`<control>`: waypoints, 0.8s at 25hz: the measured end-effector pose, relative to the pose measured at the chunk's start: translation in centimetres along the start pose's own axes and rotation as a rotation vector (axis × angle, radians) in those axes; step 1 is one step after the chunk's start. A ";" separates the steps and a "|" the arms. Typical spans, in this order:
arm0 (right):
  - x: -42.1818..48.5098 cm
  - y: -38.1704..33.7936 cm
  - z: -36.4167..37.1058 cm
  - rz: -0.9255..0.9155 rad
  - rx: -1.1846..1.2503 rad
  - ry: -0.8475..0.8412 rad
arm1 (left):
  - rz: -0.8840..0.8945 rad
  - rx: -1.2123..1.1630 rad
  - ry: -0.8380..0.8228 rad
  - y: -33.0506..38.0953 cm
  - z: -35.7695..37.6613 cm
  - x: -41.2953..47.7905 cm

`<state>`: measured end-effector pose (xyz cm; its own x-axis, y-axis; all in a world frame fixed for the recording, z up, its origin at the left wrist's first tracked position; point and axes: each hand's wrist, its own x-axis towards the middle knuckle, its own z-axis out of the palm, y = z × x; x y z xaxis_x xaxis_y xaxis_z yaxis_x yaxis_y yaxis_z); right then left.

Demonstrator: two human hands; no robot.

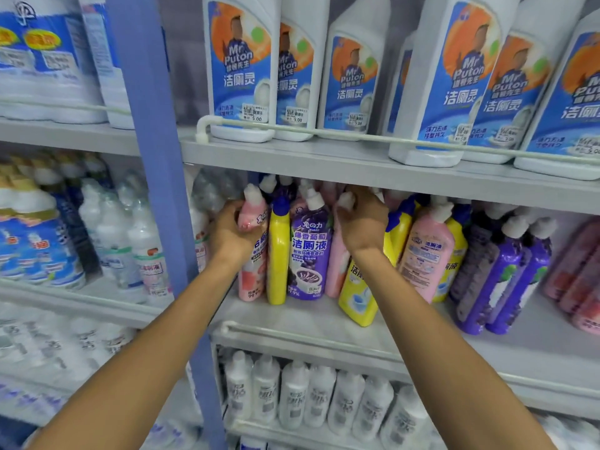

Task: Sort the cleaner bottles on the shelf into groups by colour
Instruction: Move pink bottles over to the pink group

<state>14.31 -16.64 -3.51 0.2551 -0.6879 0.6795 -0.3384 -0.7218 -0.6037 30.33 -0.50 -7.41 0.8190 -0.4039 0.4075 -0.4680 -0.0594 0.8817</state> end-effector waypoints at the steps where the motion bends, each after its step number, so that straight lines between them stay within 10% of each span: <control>1: -0.1 0.1 -0.5 -0.006 -0.015 0.006 | -0.005 -0.020 -0.015 0.1 -0.4 -0.2; 20: -9.1 1.6 -4.9 0.006 0.286 -0.346 | 0.011 -0.062 -0.153 -0.4 -2.9 -6.9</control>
<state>7.06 -11.16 -8.62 0.5583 -0.6417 0.5258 -0.0887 -0.6764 -0.7312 25.87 4.93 -9.89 0.7519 -0.5384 0.3804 -0.4513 0.0003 0.8924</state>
